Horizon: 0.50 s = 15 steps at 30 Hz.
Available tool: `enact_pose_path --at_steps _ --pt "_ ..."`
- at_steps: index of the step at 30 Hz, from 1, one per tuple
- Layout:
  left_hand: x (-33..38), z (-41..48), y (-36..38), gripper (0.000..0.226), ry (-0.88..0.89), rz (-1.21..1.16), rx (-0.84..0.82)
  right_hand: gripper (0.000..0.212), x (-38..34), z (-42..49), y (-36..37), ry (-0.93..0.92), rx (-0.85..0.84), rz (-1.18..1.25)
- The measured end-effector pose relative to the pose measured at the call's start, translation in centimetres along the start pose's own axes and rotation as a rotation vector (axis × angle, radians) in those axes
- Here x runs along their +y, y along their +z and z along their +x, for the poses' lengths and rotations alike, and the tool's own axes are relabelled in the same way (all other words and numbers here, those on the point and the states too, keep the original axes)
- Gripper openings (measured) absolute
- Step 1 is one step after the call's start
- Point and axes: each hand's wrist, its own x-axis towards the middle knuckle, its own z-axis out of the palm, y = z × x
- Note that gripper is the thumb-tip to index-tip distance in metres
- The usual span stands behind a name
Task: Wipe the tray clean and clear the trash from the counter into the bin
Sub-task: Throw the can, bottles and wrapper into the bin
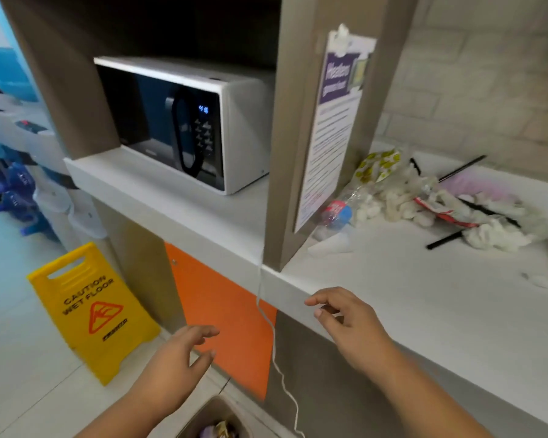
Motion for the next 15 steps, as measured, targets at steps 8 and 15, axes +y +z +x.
enact_pose_path --at_steps 8,15 --pt "8.2 3.9 1.5 0.031 0.174 -0.066 0.064 0.023 2.2 0.8 -7.9 0.025 0.099 -0.046" --pt "16.7 9.4 6.0 0.027 0.245 -0.105 0.05 0.026 7.2 3.6 -16.4 0.111 0.143 -0.077"
